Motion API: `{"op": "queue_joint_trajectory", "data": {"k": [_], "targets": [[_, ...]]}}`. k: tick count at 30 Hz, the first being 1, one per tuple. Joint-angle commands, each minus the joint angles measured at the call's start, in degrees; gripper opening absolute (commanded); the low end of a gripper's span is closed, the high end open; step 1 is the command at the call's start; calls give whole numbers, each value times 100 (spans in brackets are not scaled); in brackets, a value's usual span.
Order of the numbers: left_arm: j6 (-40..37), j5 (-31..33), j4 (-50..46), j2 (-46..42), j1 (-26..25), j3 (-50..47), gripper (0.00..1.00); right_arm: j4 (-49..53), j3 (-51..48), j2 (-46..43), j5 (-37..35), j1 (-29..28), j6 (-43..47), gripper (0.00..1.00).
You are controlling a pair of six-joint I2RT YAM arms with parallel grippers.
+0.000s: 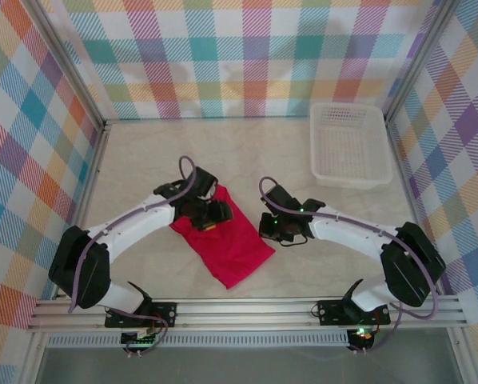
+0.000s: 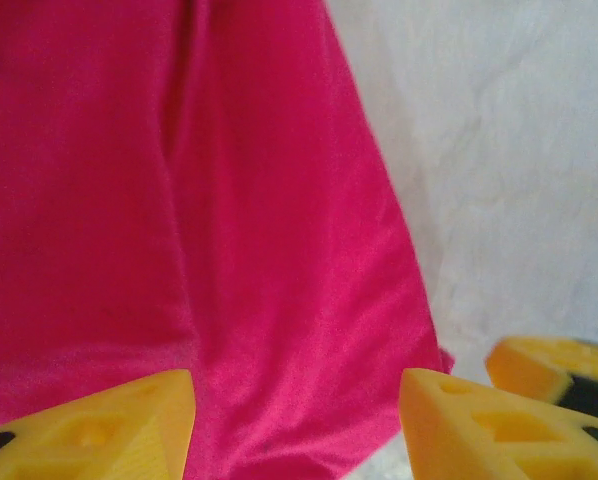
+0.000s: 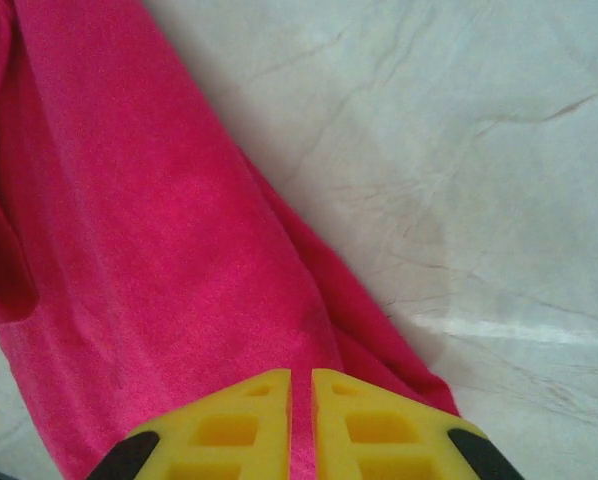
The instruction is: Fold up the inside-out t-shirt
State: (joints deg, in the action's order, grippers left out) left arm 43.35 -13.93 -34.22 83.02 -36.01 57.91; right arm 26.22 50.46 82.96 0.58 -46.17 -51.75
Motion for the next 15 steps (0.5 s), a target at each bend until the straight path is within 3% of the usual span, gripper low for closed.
{"op": "queue_joint_trajectory", "data": {"k": [1,5,8,12,15], "targets": [[633,-141,508,-85,-393,-182,57,-459,-309,226,310,-41,-261,14],[999,-302,1083,321,-532,-554,56,-512,-427,468,278,-75,-386,12],[771,-9,893,692,-317,-484,56,-483,-488,619,240,-111,-449,11],[87,67,391,1100,779,-225,55,-371,-578,752,226,-224,-518,11],[-505,297,-365,1254,1733,584,55,-234,-628,756,150,-385,-580,11]]}}
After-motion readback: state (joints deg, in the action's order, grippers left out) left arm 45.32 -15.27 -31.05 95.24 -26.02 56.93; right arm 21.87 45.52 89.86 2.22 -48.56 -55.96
